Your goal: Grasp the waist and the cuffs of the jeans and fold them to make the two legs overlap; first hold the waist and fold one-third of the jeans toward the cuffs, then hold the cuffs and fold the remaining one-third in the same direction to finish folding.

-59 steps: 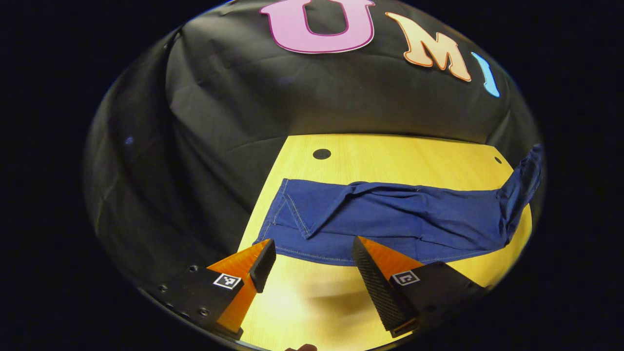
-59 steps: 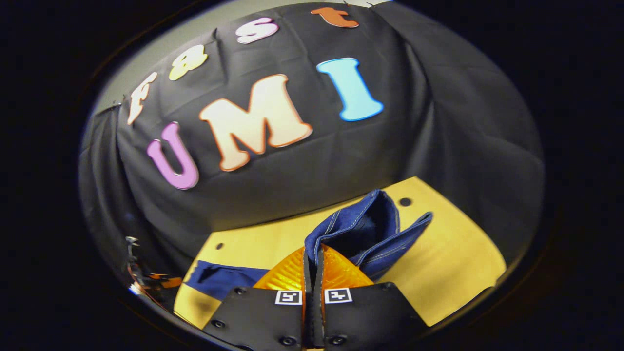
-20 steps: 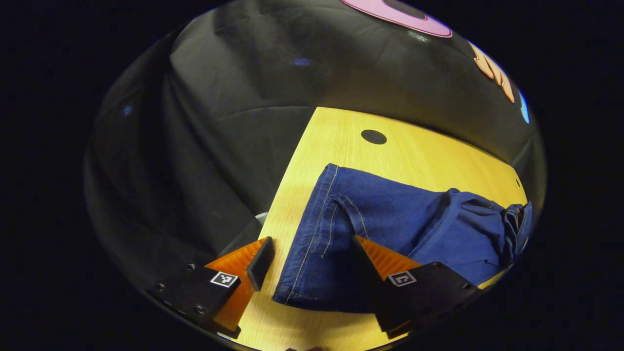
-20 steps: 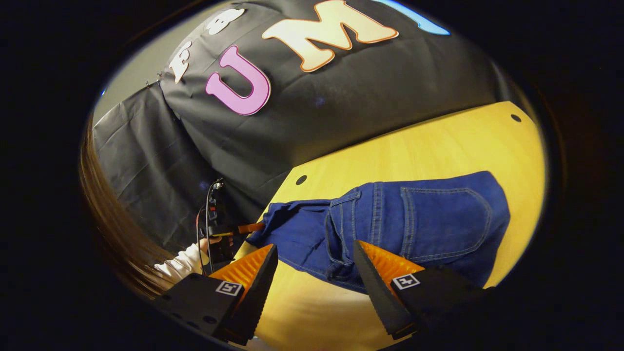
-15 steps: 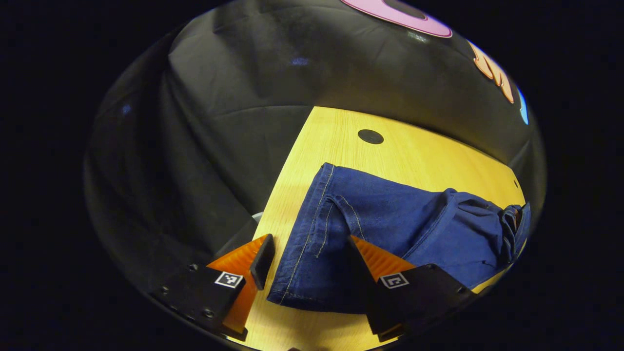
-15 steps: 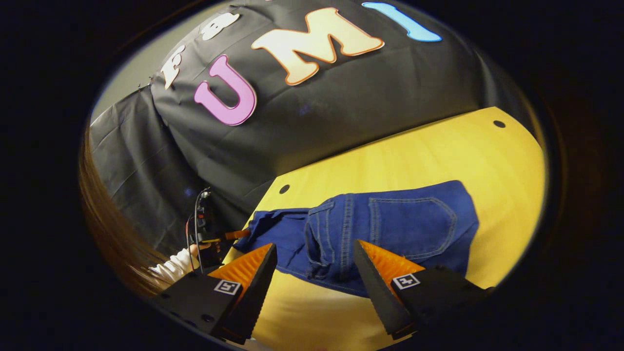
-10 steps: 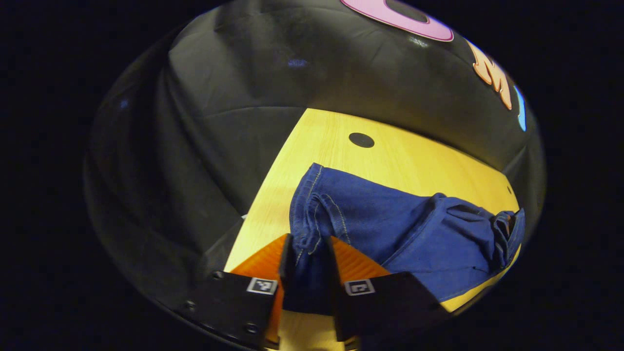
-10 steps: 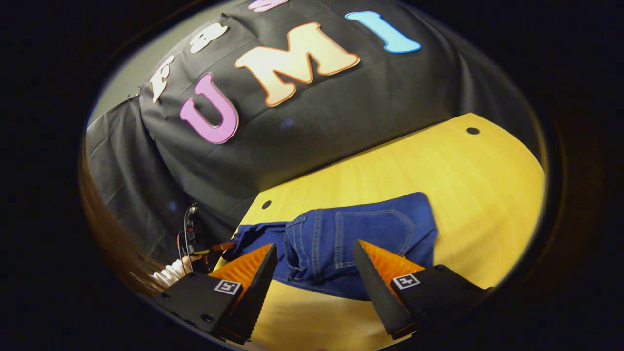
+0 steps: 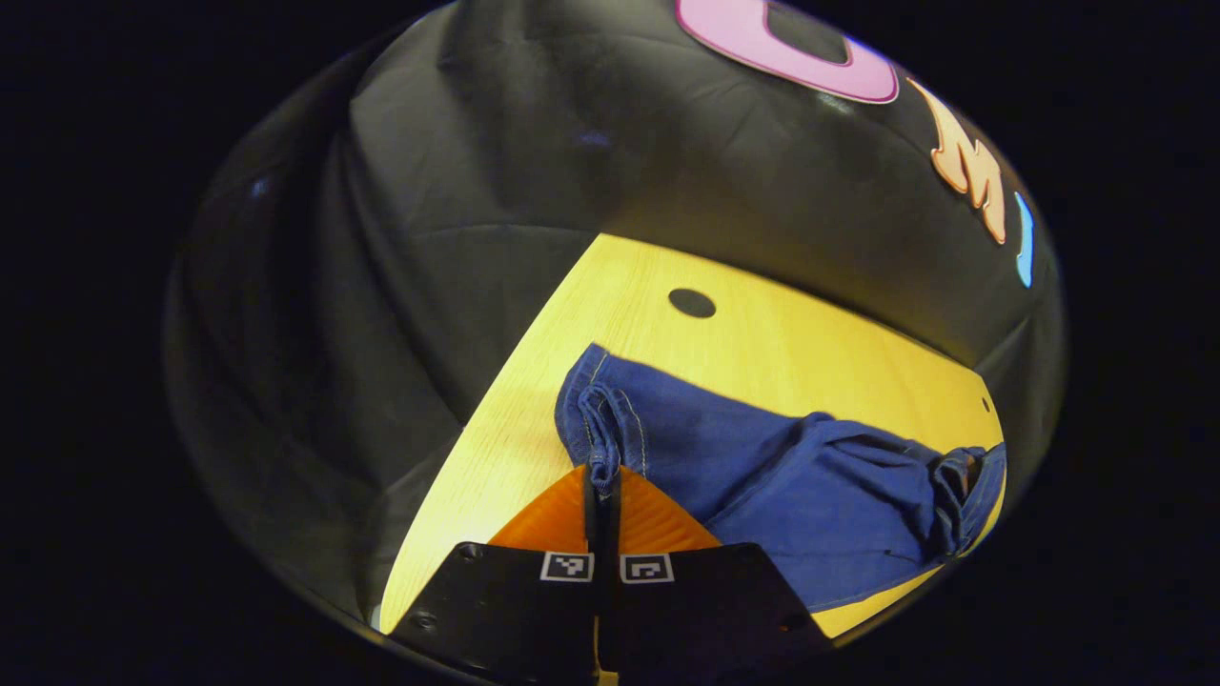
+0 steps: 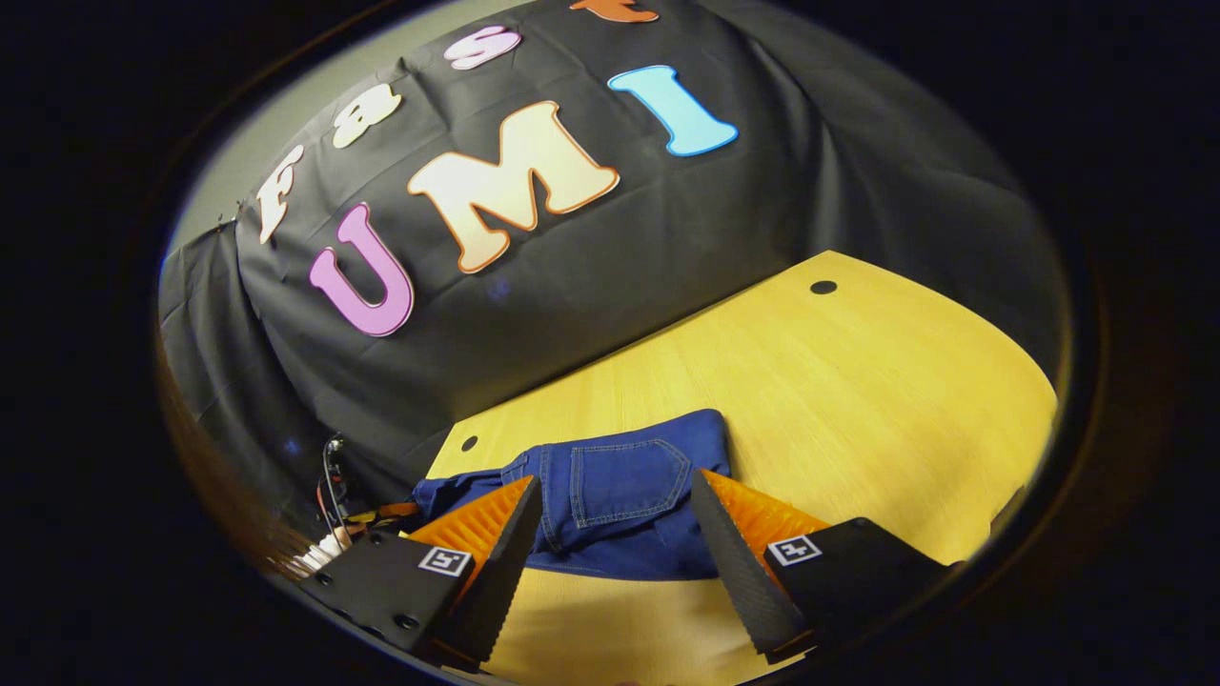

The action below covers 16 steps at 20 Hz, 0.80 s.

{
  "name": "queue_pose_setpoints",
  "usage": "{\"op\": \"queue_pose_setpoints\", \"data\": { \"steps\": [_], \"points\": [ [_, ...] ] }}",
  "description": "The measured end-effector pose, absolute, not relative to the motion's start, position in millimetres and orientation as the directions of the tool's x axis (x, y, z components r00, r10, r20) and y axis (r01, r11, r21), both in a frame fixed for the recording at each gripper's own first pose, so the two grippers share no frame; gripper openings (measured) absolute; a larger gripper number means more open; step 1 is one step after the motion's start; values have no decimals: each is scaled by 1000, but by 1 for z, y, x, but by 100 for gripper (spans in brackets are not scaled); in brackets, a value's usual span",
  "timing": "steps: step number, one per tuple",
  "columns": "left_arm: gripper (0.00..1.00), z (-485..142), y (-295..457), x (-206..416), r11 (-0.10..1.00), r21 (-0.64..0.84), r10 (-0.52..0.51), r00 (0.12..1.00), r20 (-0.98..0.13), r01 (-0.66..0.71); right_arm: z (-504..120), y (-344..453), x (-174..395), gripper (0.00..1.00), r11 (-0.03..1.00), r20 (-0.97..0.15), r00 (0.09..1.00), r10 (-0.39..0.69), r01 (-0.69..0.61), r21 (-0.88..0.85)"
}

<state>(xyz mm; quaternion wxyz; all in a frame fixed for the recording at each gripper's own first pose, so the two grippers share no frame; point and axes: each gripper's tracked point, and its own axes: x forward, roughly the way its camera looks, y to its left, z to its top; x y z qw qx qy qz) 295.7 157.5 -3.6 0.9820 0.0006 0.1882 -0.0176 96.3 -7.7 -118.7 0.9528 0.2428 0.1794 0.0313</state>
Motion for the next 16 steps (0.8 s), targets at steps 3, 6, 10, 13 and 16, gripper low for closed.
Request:
{"op": "queue_pose_setpoints", "data": {
  "steps": [3,6,10,13,16],
  "points": [
    [0,37,124,268,996,-25,-87,939,-334,83,-113,-18,92,97,871,-316,938,143,32,490],
    [0,74,60,250,984,-54,-178,942,-284,169,-109,-30,94,96,859,-308,938,158,23,511],
    [0,106,-23,216,969,-5,-243,943,-226,248,-108,-56,102,97,865,-299,938,177,-3,502],
    [0,123,-90,192,956,26,-280,938,-203,291,-113,-83,108,96,868,-305,933,192,-16,496],
    [0,133,-161,170,942,45,-319,929,-185,332,-127,-104,108,96,861,-329,913,241,-44,507]
  ]
}}
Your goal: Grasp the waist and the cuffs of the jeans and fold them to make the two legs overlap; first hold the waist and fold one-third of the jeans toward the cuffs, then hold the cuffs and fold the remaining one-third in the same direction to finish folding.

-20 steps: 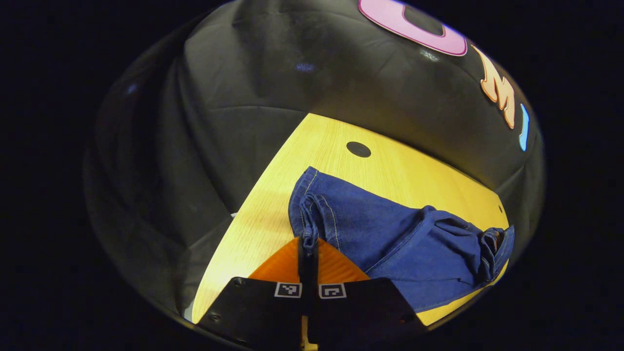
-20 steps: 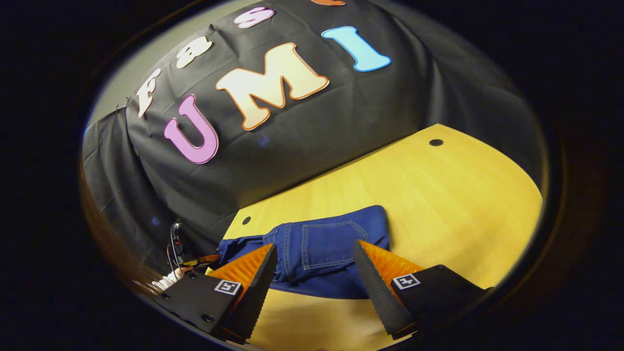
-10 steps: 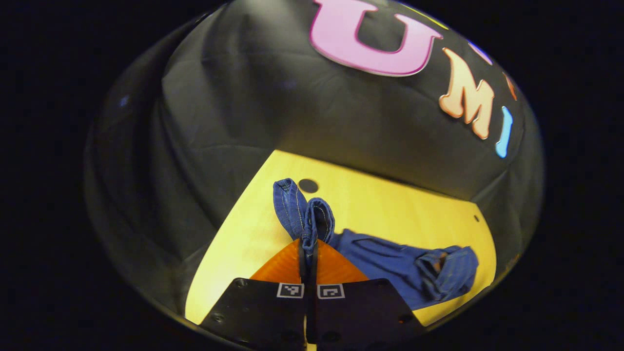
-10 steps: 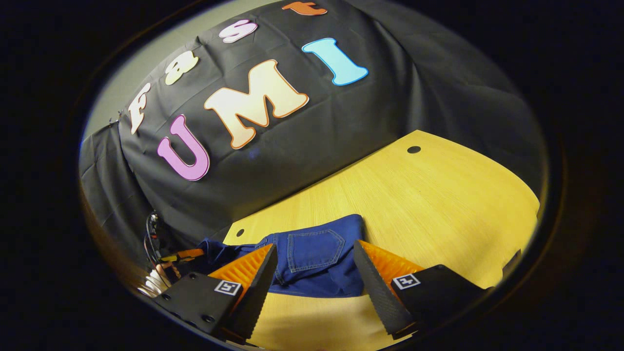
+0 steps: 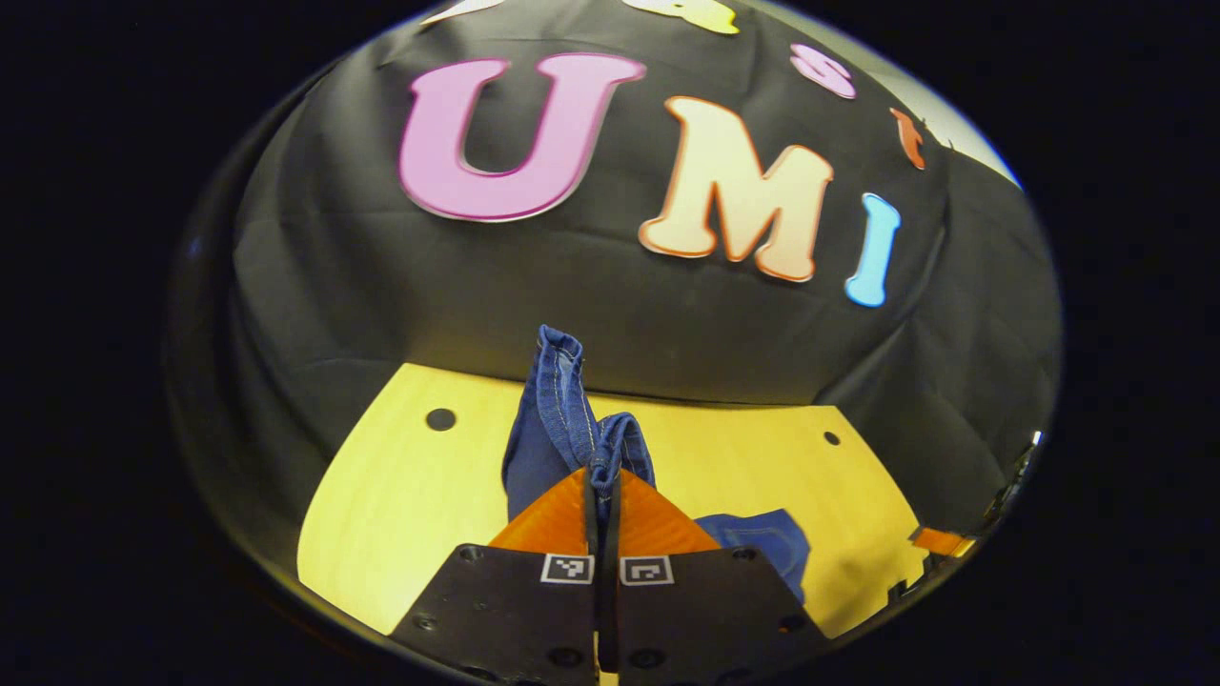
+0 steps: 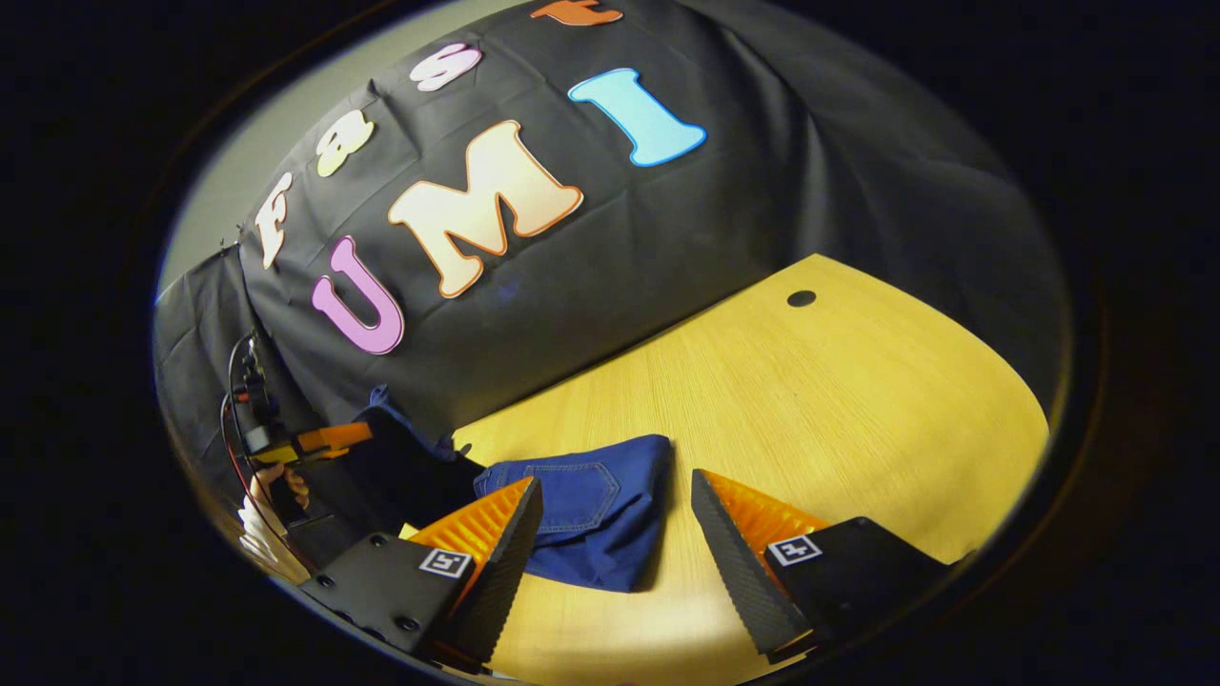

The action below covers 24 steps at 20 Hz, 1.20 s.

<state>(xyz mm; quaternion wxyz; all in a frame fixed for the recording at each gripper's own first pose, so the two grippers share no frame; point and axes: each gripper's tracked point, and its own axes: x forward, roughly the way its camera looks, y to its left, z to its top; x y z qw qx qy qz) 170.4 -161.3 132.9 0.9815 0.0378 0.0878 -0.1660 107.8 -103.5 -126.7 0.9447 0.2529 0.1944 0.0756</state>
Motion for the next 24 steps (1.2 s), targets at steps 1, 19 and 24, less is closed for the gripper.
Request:
{"op": "queue_pose_setpoints", "data": {
  "steps": [1,19,24],
  "points": [
    [0,132,-186,162,936,51,-335,924,-183,349,-130,-111,109,96,865,-335,909,248,-52,498],
    [24,-157,-361,92,629,481,-322,768,-553,610,-176,-179,103,97,879,-412,870,270,-48,475],
    [96,-107,-354,70,705,440,-369,818,-441,556,-166,-170,95,97,876,-394,880,265,-49,480]
  ]
}}
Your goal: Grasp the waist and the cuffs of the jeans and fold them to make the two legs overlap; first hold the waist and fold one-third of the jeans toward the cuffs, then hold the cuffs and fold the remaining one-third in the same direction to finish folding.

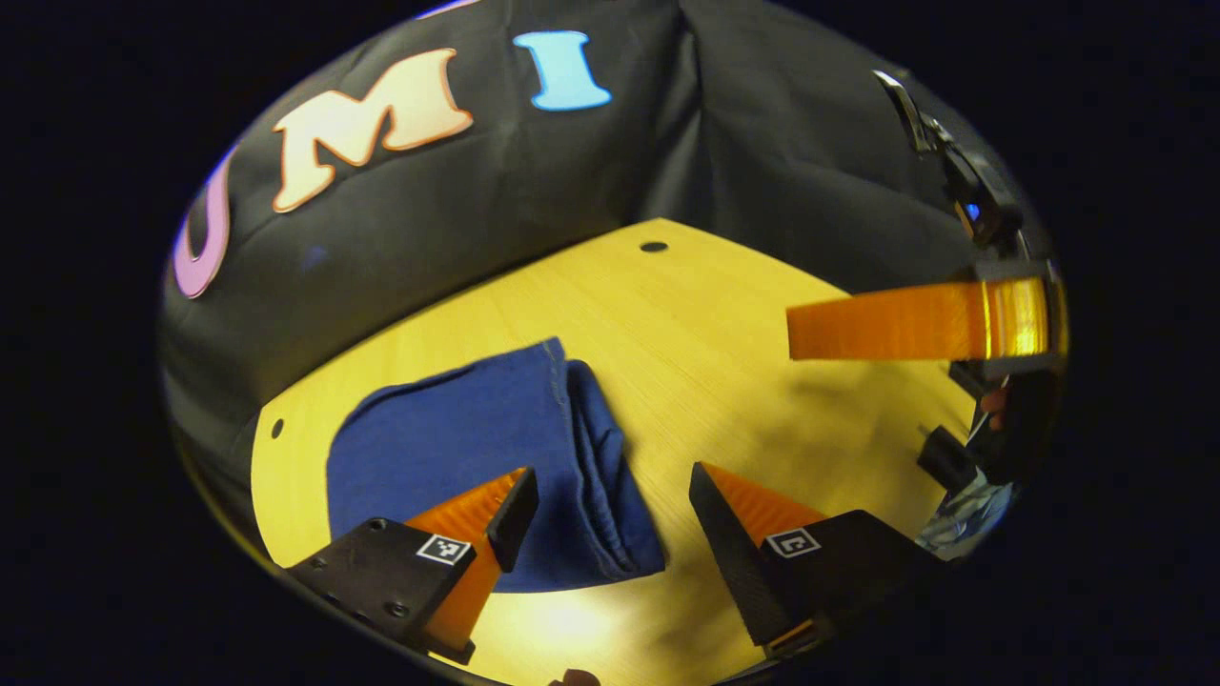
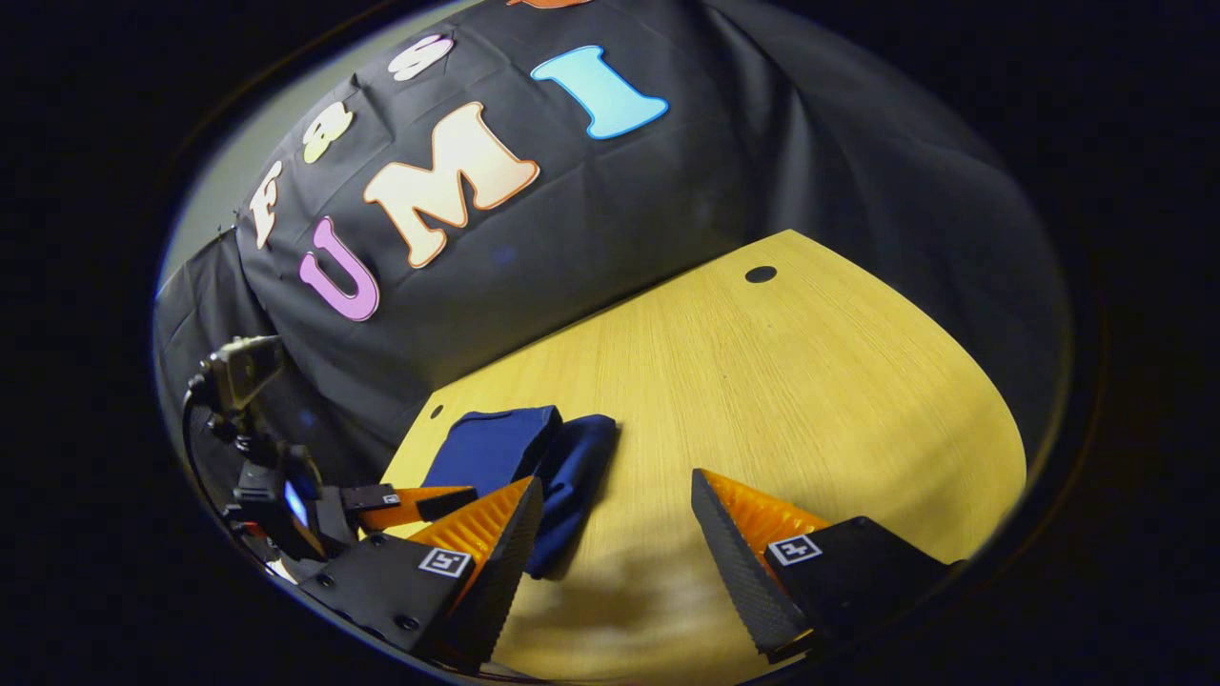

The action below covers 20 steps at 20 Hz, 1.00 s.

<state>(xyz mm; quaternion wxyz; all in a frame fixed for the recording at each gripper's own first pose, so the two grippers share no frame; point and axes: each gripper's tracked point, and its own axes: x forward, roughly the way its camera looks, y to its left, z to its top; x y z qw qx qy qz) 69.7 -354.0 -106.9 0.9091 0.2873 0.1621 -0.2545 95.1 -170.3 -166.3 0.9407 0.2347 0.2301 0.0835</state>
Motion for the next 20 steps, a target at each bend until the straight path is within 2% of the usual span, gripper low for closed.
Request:
{"op": "queue_pose_setpoints", "data": {
  "steps": [2,5,10,12,17,19,20],
  "points": [
    [96,-88,-330,71,766,401,-353,850,-390,502,-157,-158,92,97,875,-373,889,265,-59,481],
    [96,-68,-280,72,845,279,-337,860,-385,456,-143,-132,90,97,864,-344,898,273,-72,498],
    [96,-50,-176,82,899,279,-219,898,-381,337,-123,-82,83,97,857,-304,912,274,-89,507],
    [99,-51,-153,84,904,268,-213,895,-393,333,-119,-65,80,97,847,-292,914,281,-94,522],
    [99,-57,-129,87,896,244,-247,874,-419,370,-126,-41,69,97,837,-310,913,266,-60,544],
    [96,-58,-129,86,886,240,-270,863,-428,396,-126,-39,65,97,836,-314,917,248,-39,547],
    [99,-56,-129,86,879,247,-281,861,-424,408,-124,-38,64,97,838,-313,920,234,-28,545]
  ]
}}
